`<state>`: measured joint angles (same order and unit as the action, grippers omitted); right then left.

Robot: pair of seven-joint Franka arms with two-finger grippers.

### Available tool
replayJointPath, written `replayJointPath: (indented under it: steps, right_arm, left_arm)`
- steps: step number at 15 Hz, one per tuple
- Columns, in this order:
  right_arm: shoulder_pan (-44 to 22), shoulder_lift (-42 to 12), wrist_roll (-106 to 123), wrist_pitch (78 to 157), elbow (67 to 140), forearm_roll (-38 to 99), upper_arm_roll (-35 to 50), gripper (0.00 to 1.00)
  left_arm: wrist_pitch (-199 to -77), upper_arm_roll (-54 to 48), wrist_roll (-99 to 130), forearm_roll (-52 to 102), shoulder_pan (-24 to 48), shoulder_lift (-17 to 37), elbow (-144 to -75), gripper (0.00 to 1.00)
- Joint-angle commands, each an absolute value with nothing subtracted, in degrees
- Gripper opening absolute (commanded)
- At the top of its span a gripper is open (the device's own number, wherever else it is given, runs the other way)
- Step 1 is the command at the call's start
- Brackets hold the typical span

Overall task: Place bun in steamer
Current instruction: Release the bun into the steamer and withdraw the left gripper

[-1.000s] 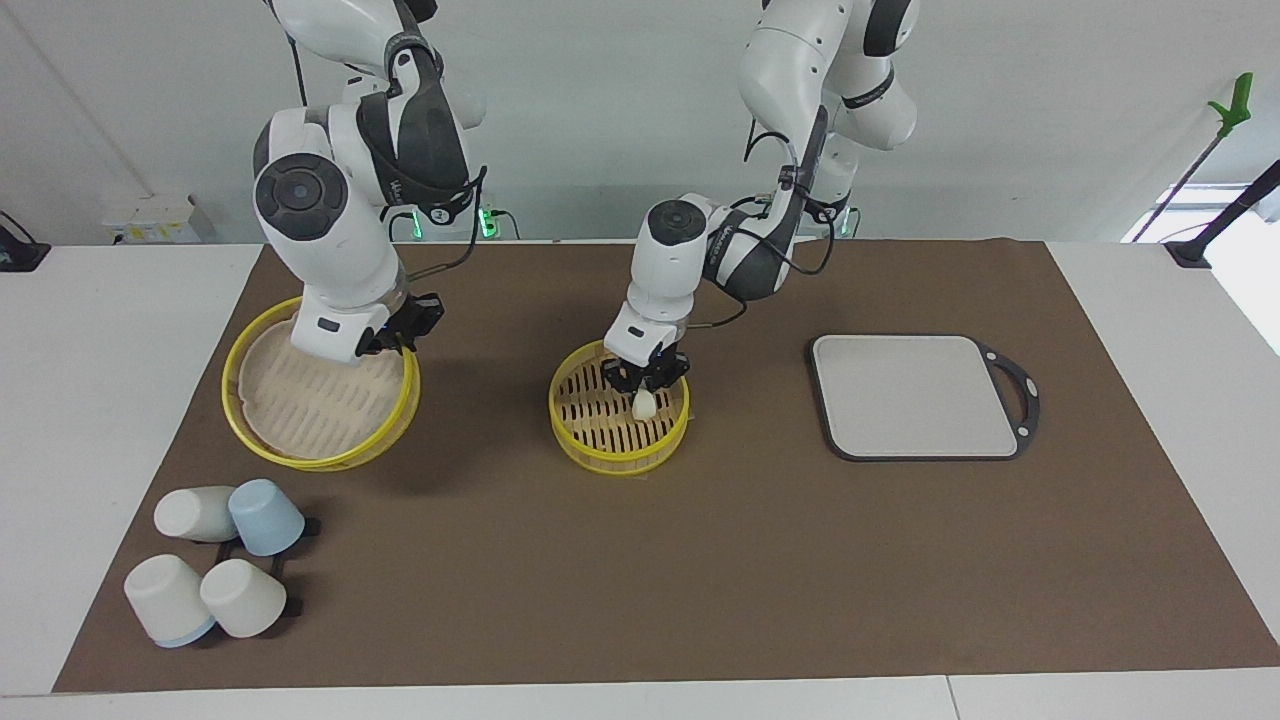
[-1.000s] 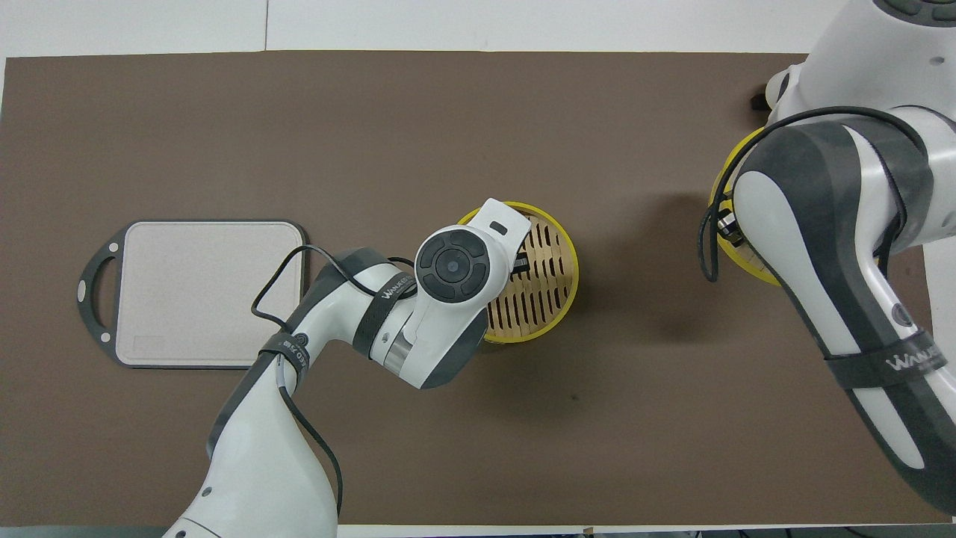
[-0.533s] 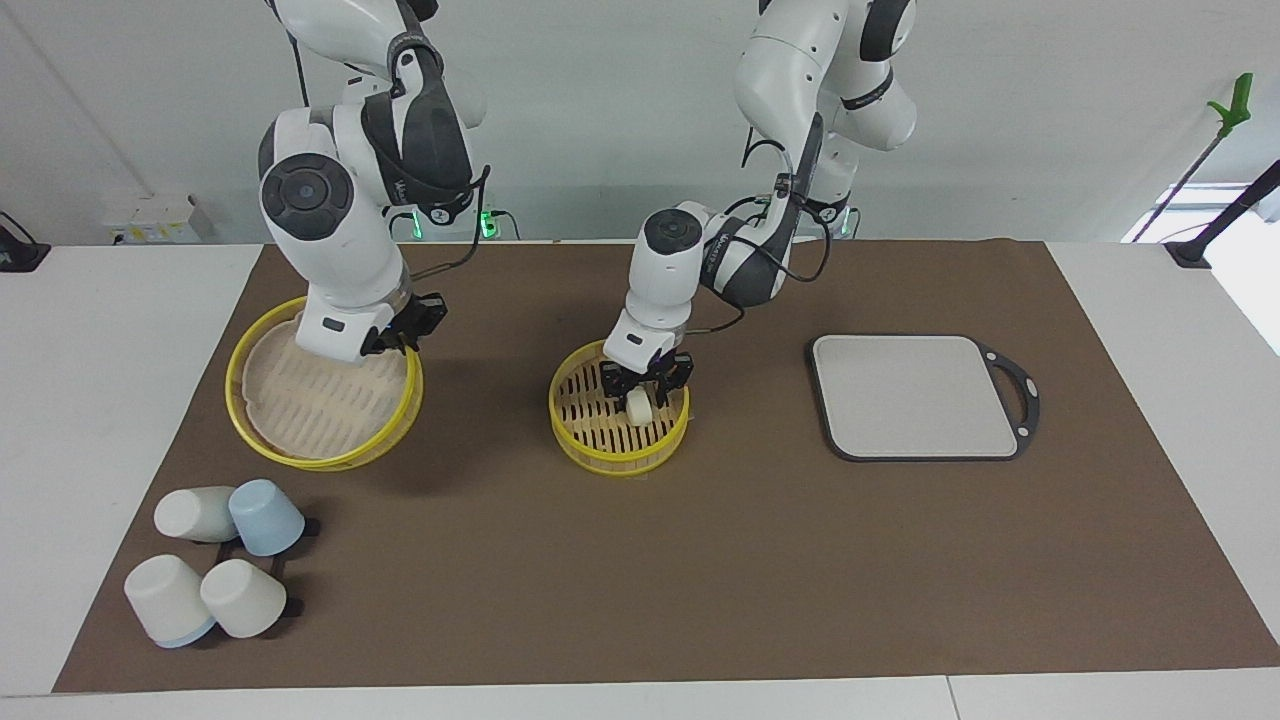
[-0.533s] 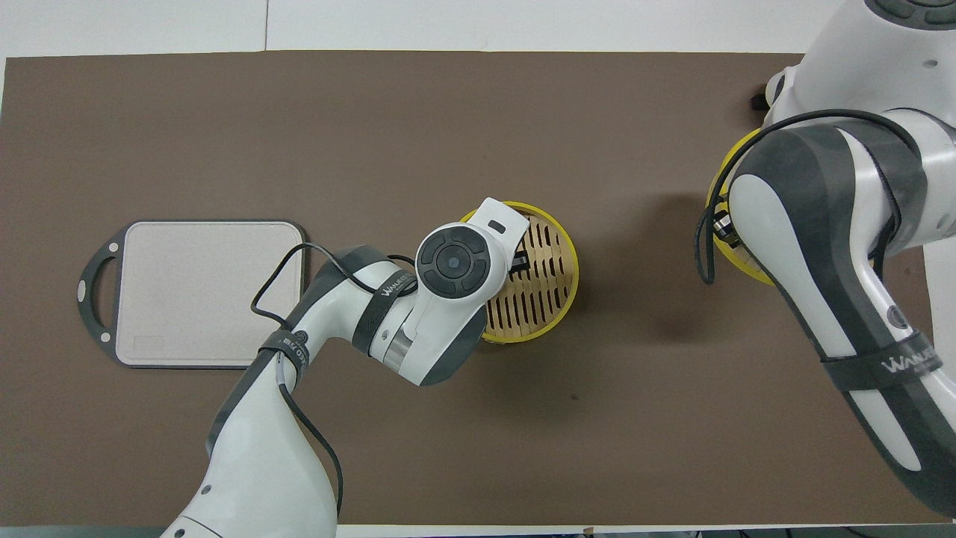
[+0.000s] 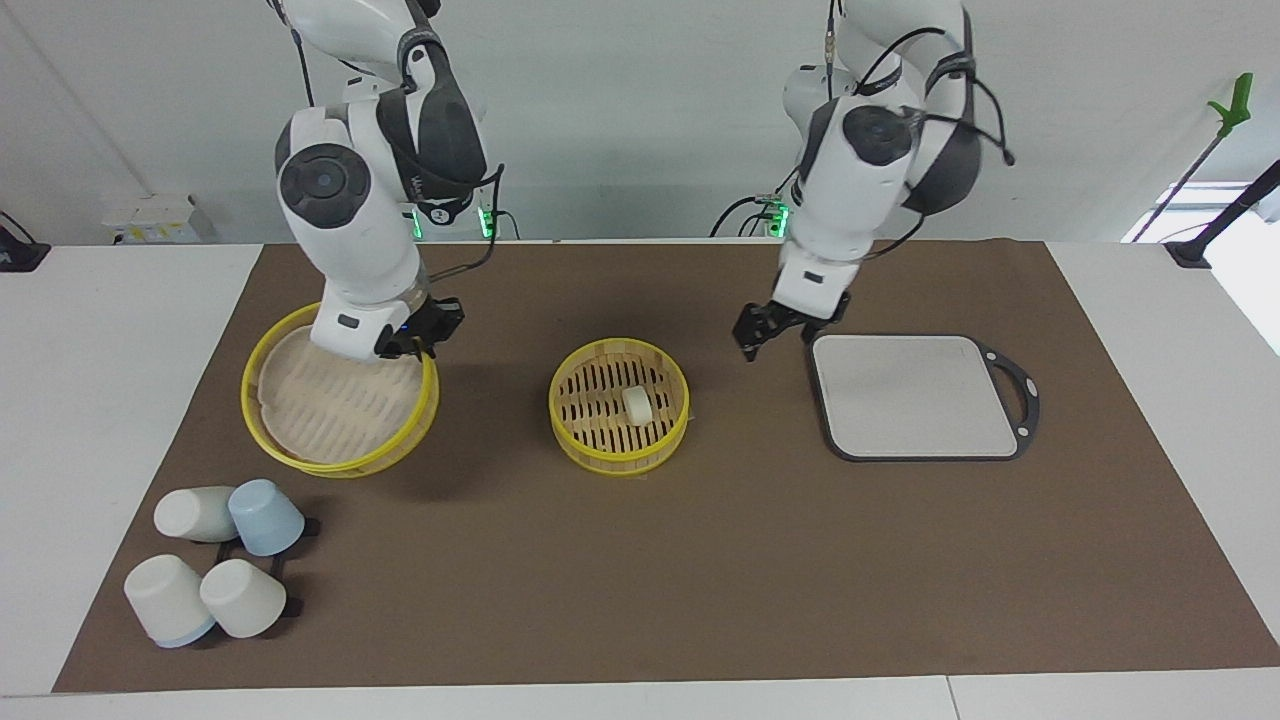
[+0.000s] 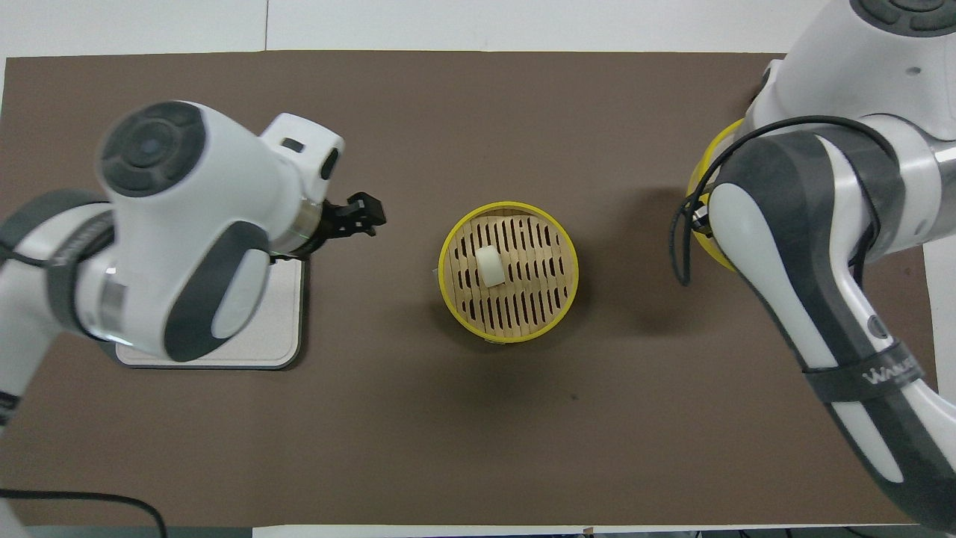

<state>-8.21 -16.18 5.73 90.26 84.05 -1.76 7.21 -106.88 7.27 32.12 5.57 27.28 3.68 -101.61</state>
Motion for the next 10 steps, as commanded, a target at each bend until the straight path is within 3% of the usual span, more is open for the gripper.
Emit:
replayJointPath:
  steps: [1, 5, 10]
  right_arm:
    - [-19.04, -15.11, -12.14, 97.35, 85.78, -0.70, 7.56, 0.00]
    - [-26.71, -18.54, -24.86, 112.11, 89.71, 0.53, 7.56, 0.00]
    - [-30.67, -21.00, -32.16, 121.35, 92.98, 0.53, 7.56, 0.00]
  left_arm:
    - [-100.83, 6.50, 20.00, 5.01, 17.09, -0.78, -102.22, 1.00]
    - [-93.45, 6.59, 3.64, 4.57, 7.14, -2.02, -98.62, 1.00]
    - [-87.55, 6.59, -3.68, 1.15, 4.66, -2.20, -95.10, 1.00]
